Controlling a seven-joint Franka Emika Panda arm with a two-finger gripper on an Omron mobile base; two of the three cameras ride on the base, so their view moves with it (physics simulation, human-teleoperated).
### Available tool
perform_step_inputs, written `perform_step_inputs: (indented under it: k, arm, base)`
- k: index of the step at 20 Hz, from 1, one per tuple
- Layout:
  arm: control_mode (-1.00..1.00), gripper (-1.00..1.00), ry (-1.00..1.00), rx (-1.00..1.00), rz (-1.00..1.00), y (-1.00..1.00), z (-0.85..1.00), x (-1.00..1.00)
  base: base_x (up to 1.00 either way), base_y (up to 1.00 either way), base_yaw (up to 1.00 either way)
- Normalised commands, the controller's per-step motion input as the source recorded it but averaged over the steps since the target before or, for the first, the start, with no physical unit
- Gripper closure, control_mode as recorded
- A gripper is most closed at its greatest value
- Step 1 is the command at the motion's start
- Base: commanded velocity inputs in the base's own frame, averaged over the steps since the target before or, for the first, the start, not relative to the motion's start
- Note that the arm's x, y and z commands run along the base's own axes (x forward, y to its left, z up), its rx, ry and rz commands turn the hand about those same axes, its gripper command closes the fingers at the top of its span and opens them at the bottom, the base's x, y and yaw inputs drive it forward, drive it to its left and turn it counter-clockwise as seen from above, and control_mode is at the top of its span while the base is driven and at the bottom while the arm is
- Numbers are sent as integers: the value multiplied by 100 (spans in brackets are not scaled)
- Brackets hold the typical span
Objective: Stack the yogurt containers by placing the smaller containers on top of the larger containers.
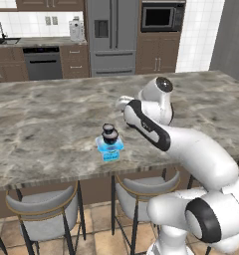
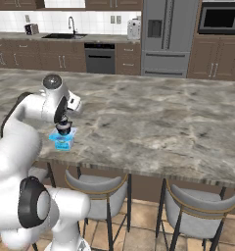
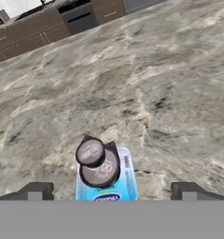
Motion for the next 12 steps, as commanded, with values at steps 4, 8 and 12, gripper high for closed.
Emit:
perform_step_inputs:
  k: [4,8,12]
  arm:
    - [-100,-100,-8,6,0,-44,33,-45]
    - [-100,-100,-9,8,1,-55,17,-37]
    - [-100,-100,-10,10,0,-69,2,-31]
  base:
    - [0,0,0]
    - [0,0,0]
    - [0,0,0]
